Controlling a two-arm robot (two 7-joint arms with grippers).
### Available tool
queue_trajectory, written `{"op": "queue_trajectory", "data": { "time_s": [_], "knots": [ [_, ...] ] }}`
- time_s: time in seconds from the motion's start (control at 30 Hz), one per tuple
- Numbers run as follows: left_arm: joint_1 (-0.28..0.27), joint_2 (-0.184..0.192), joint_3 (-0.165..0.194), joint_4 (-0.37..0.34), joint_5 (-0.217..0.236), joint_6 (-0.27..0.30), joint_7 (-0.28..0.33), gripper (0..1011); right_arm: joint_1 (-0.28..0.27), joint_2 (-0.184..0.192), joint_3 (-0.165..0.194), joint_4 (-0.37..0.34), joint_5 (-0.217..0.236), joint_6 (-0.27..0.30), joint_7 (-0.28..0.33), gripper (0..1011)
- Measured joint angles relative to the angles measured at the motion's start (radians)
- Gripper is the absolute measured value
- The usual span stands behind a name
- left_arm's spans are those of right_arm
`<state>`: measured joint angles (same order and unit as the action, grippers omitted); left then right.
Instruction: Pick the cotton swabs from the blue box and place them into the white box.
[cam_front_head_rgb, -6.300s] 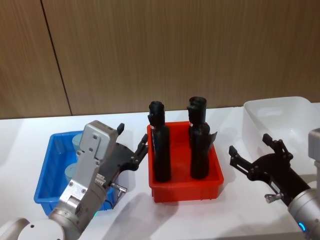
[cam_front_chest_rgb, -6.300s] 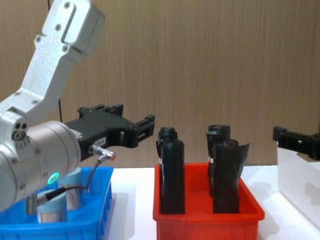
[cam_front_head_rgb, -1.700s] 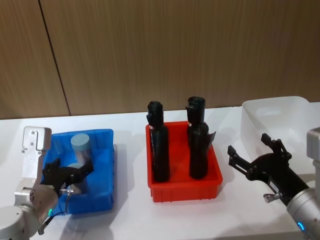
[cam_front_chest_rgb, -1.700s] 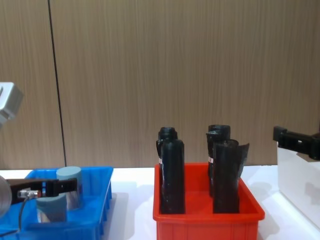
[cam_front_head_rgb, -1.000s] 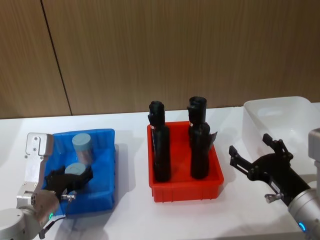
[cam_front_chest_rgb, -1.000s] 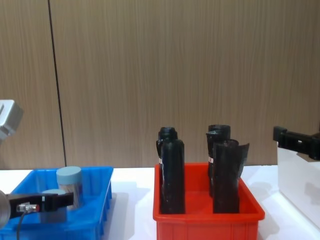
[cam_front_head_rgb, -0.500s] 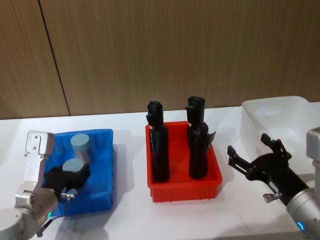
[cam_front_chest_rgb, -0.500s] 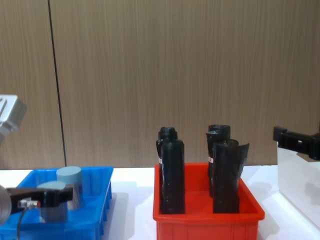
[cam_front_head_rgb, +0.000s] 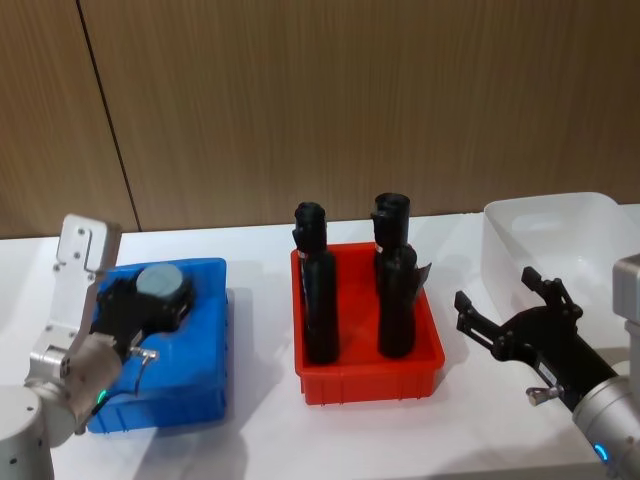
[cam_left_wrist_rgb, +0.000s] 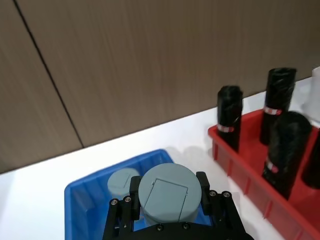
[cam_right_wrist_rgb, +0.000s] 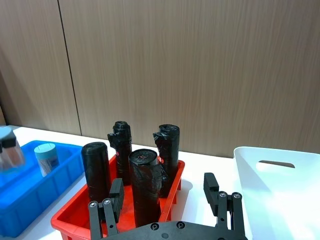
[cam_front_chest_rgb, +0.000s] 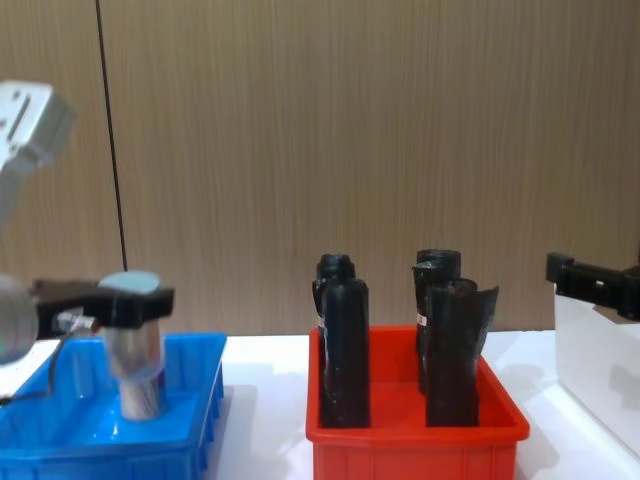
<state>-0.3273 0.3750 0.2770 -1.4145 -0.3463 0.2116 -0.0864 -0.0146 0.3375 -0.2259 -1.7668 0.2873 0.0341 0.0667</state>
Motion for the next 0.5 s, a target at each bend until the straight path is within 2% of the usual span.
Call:
{"op": "queue_trajectory", "data": {
  "time_s": [0.27,0.5],
  "knots": [
    [-0.011,0.004,0.000,-0.082,0.012,0.030,-0.071,669,0.000,0.000,0.000,0.000,0.000,0.000,0.000,1003],
    [-0.036,-0.006,0.002,-0.112,-0.001,0.074,-0.138,669,0.000,0.000,0.000,0.000,0.000,0.000,0.000,1003]
  ]
}}
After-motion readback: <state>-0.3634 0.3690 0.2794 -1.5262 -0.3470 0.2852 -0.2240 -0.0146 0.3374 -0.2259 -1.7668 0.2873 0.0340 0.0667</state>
